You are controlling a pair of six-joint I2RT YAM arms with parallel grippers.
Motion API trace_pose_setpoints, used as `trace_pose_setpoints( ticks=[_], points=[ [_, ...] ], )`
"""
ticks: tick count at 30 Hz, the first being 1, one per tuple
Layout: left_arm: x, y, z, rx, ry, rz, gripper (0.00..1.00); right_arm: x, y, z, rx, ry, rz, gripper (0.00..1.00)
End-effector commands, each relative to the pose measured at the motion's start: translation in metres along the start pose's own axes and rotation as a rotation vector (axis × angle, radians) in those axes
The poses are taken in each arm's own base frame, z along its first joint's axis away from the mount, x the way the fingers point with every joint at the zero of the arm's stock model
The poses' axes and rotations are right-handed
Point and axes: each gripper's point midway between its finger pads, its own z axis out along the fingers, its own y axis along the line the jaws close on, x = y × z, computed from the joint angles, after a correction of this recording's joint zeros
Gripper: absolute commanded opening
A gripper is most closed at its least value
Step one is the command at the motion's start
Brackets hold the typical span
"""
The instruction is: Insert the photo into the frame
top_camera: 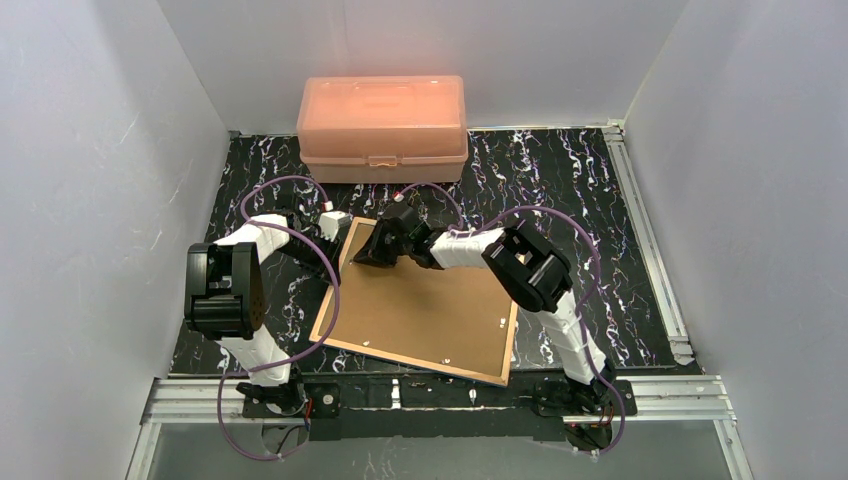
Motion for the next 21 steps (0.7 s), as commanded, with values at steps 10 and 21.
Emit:
trace_pose_setpoints(
  ticks=[10, 21],
  points=[
    [0.034, -0.012, 0.008, 0.036, 0.121, 0.010, 0.16, -0.013, -0.023, 0.007, 0.061, -0.040, -0.001, 0.16],
    [0.035, -0.012, 0.009, 0.035, 0.125, 0.010, 0.15, 0.005, -0.016, 0.013, 0.027, 0.023, 0.018, 0.16]
  ],
)
